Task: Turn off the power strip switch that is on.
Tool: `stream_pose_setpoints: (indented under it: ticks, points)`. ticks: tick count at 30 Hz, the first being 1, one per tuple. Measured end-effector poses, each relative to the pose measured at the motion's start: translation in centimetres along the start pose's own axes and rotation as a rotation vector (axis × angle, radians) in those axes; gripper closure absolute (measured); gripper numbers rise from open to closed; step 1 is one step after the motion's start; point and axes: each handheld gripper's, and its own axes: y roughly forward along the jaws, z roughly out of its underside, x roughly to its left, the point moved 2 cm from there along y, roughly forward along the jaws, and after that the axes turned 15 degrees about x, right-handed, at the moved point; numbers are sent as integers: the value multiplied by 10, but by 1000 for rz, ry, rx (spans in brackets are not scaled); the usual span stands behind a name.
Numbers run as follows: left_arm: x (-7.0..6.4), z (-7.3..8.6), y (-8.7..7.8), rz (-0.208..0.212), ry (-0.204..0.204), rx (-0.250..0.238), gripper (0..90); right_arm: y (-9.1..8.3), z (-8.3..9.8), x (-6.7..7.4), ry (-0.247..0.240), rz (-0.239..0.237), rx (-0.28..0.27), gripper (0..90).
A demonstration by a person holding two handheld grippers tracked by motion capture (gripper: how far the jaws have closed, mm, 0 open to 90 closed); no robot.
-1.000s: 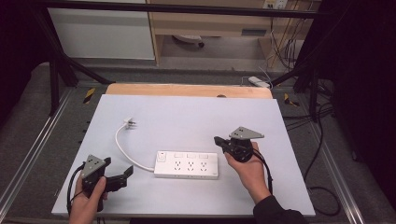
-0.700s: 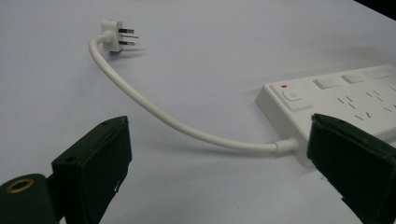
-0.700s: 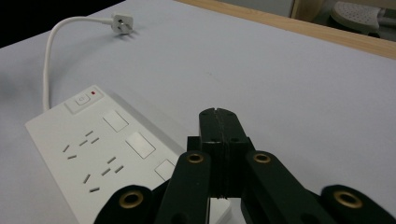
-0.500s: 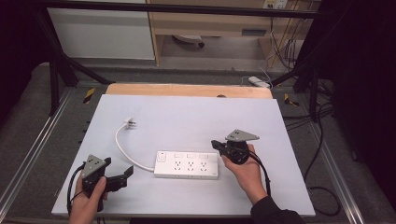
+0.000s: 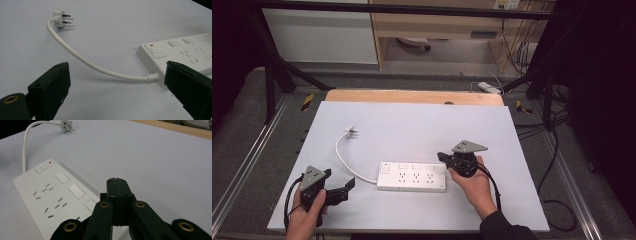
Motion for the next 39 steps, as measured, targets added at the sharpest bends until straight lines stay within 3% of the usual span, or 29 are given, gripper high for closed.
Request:
stream_pose_setpoints:
  ticks: [39]
  points:
    - [-1,0,1,2,8,3,67,19,15,10,-6,-31,51,900]
